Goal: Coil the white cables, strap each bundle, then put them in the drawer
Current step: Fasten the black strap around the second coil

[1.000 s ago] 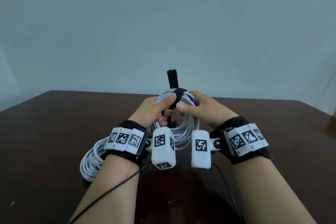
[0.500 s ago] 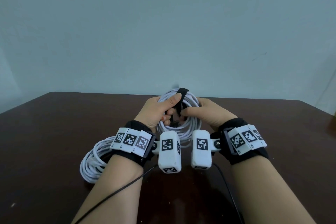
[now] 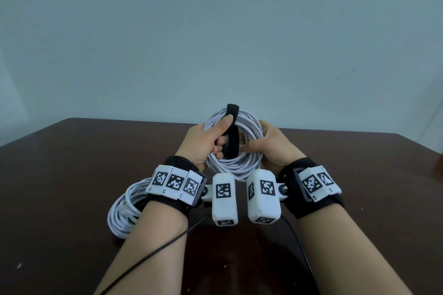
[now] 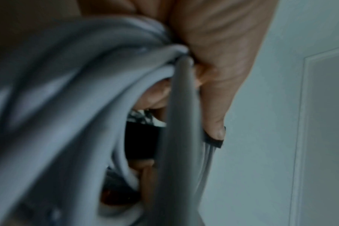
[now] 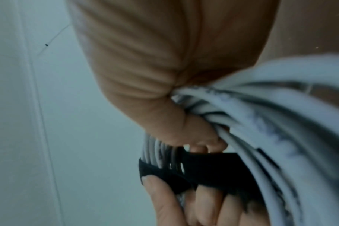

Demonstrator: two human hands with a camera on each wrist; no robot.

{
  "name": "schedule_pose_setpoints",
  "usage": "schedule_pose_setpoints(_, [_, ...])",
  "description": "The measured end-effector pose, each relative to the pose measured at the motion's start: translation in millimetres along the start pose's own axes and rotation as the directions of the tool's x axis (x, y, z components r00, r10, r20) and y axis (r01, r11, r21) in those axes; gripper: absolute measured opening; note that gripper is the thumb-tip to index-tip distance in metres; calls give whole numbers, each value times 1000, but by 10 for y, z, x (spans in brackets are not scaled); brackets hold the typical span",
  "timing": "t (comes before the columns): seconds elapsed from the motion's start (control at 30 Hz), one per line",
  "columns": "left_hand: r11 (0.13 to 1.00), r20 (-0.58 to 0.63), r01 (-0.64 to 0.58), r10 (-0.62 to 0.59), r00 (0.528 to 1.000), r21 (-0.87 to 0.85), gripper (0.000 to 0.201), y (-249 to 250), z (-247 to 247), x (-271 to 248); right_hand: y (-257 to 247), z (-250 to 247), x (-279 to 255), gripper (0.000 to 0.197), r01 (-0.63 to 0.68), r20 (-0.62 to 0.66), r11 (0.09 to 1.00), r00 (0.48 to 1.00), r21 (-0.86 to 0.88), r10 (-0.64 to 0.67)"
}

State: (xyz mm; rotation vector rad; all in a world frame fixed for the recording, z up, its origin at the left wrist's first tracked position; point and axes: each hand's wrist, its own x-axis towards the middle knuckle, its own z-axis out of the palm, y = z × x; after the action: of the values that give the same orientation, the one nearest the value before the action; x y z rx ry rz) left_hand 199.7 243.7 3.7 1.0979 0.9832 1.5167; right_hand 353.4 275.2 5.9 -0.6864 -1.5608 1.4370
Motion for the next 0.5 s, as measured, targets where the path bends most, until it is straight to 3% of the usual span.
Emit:
schedule_pose_setpoints(0.1, [1000,-4,13,-13,1000,1,35,-21,1,4,-6,19,-45,46,-25,27,992,999,121,21])
schedule_pose_setpoints(0.23, [999,0,49,-49,999,-10,37,-27,-6,11,58,33,-22,48,-23,-36,993,999,119,27])
schedule_pose_setpoints(0.3, [996,-8,80,-80,997,-43,38,-35,-12,14,85,48,2,45,13,-78,997,997,74,-7])
schedule_pose_setpoints(0.37, [992,-40,98,-101,994,-84,36,-50,-9,17,88,61,17,55,76,-127,996,989,-35,-80])
schedule_pose_setpoints(0.5, [988,-69,101,-109,992,-113,33,-69,17,23,77,69,33,62,211,-130,962,963,-175,-235])
